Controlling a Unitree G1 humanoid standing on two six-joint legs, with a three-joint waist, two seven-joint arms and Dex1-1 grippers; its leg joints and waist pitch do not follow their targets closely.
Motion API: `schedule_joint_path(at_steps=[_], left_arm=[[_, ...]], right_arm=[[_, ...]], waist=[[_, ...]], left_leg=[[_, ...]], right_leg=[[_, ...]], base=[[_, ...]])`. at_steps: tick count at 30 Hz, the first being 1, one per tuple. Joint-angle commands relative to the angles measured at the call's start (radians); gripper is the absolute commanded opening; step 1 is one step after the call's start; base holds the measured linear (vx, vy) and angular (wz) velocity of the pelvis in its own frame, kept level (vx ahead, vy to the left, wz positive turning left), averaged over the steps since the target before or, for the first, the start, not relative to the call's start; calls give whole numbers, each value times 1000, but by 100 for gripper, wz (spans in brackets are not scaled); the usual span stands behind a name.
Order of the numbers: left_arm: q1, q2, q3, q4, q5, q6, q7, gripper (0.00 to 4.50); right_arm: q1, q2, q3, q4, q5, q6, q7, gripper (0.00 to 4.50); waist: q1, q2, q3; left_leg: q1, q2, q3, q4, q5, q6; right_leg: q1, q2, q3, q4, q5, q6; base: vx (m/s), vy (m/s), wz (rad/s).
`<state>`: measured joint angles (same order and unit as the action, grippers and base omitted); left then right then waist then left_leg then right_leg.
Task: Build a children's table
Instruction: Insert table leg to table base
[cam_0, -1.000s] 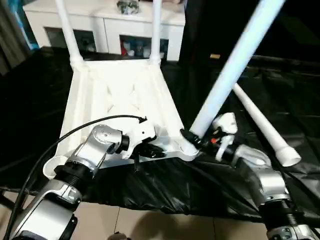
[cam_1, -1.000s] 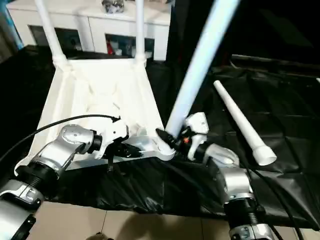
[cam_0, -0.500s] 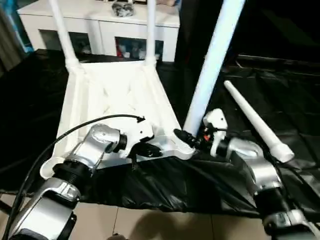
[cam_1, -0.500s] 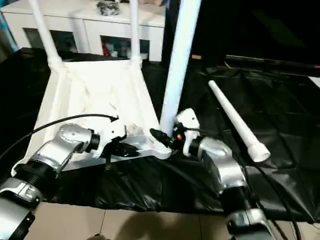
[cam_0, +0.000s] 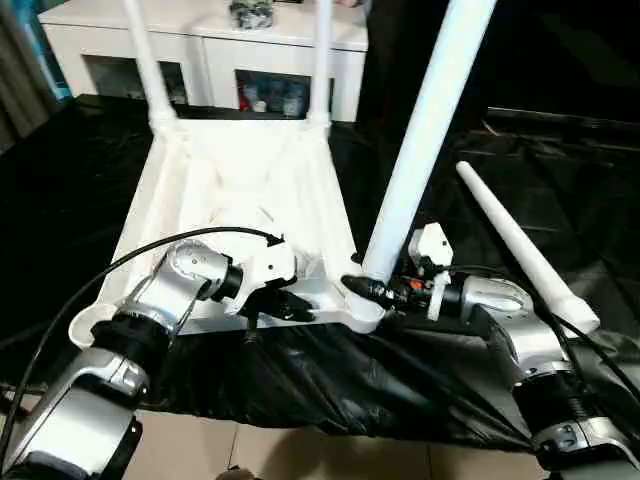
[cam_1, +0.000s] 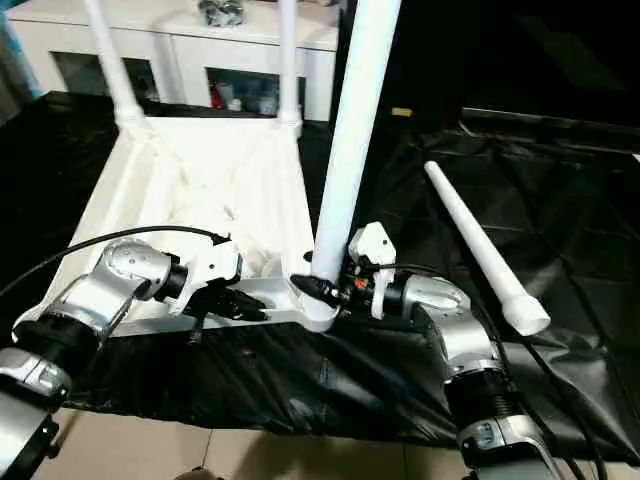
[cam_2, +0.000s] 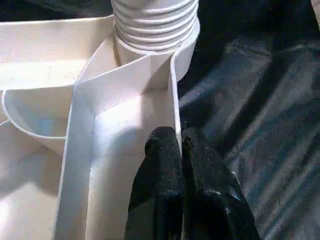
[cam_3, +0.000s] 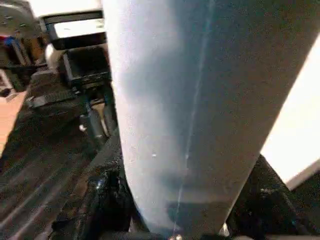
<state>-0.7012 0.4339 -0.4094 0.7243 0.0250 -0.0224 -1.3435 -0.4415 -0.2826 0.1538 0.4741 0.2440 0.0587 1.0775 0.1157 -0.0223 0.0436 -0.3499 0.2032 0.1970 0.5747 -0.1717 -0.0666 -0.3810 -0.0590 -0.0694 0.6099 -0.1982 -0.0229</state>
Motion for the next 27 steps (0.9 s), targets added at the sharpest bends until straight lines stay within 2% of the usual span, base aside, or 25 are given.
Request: schedule_joint_path(at_steps=[1, 4, 6, 7, 8, 9, 11, 12, 13, 14, 15, 16, 18, 20, 21, 24, 27], left_arm=[[-18, -11, -42, 4, 30, -21, -40, 0], [-25, -21, -28, 23, 35, -6, 1, 0], [-30, -48, 12, 20, 16, 54, 72, 0], [-31, -61, 31, 7, 3, 91, 102, 0], [-31, -66, 38, -2, -2, 106, 112, 0], [-30, -72, 47, -15, -9, 129, 127, 0], [-13, -100, 76, -102, -6, 232, 224, 0], [-13, -100, 76, -102, -6, 232, 224, 0], [6, -124, 88, -162, -1, 295, 283, 0], [23, -153, 97, -216, 1, 366, 332, 0], [30, -165, 100, -236, 1, 394, 350, 0], [45, -188, 98, -275, 13, 437, 387, 0], [60, -212, 83, -307, 40, 466, 424, 0], [62, -222, 79, -311, 44, 479, 441, 0], [58, -224, 76, -302, 49, 485, 458, 0], [53, -221, 73, -295, 55, 493, 480, 0], [70, -207, 76, -347, 68, 541, 490, 0]], right_arm=[[46, 0, 58, 70, -48, 36, 1, 189], [36, 15, 41, 91, -55, 26, -37, 189], [3, 41, 0, 148, -77, 4, -159, 189], [-11, 51, -17, 172, -87, -4, -214, 189], [-16, 55, -24, 180, -88, -4, -234, 189], [-25, 61, -35, 193, -89, -3, -265, 189], [-53, 91, -79, 229, -86, 14, -397, 189], [-53, 91, -79, 229, -86, 14, -397, 189], [-68, 112, -102, 248, -77, 28, -465, 189], [-83, 131, -119, 273, -76, 39, -530, 189], [-89, 137, -124, 282, -76, 43, -554, 189], [-97, 149, -127, 302, -86, 37, -595, 189], [-101, 168, -123, 314, -94, 32, -620, 189], [-103, 179, -122, 319, -93, 32, -625, 189], [-105, 188, -119, 322, -95, 34, -629, 189], [-109, 204, -114, 325, -98, 41, -634, 189], [-124, 217, -106, 342, -111, 46, -653, 189]], waist=[[-2, 18, -49], [-4, 21, -46], [-7, 21, -42], [-14, 21, -41], [-14, 21, -41], [-19, 20, -37], [-27, 16, -36], [-31, 17, -36], [-34, 15, -36], [-41, 13, -39], [-48, 18, -38], [-50, 19, -40], [-60, 10, -40], [-62, 12, -43], [-62, 8, -43], [-62, 10, -45], [-63, 10, -44]], left_leg=[[17, 42, -25, -73, -322, -18], [20, 41, -27, -74, -350, -25], [24, 41, -30, -75, -382, -33], [27, 39, -34, -75, -408, -44], [27, 39, -34, -75, -408, -44], [30, 35, -37, -72, -425, -41], [28, 37, -42, -74, -434, -42], [27, 37, -43, -75, -436, -44], [23, 34, -43, -74, -433, -36], [11, 39, -47, -81, -410, -39], [7, 39, -47, -83, -402, -39], [13, 37, -45, -80, -408, -38], [5, 36, -44, -82, -389, -28], [8, 32, -38, -77, -367, -12], [7, 30, -35, -76, -359, -5], [8, 32, -32, -76, -337, 0], [5, 32, -32, -77, -327, 0]], right_leg=[[29, -91, 55, -86, -272, -190], [24, -94, 55, -93, -340, -179], [18, -97, 55, -100, -404, -169], [17, -99, 52, -104, -477, -154], [17, -99, 52, -104, -477, -154], [11, -101, 48, -117, -560, -127], [11, -101, 45, -120, -598, -109], [11, -101, 44, -120, -602, -106], [12, -100, 41, -125, -609, -93], [23, -102, 42, -114, -565, -106], [22, -98, 39, -113, -533, -116], [18, -96, 40, -116, -524, -117], [24, -95, 41, -112, -476, -130], [21, -92, 45, -114, -441, -132], [20, -89, 46, -114, -423, -136], [19, -87, 49, -108, -367, -156], [24, -89, 48, -106, -366, -158]], base=[[0, 0, 0], [0, 0, 0], [0, 0, 0], [0, 0, 0], [0, 0, 0], [-54, 3, -3], [-27, 2, -2], [0, 0, 0], [0, 0, 0], [0, 0, 0], [0, 0, 0], [0, 0, 0], [0, 0, 0], [0, 0, 0], [0, 0, 0], [0, 0, 0], [0, 0, 0]])
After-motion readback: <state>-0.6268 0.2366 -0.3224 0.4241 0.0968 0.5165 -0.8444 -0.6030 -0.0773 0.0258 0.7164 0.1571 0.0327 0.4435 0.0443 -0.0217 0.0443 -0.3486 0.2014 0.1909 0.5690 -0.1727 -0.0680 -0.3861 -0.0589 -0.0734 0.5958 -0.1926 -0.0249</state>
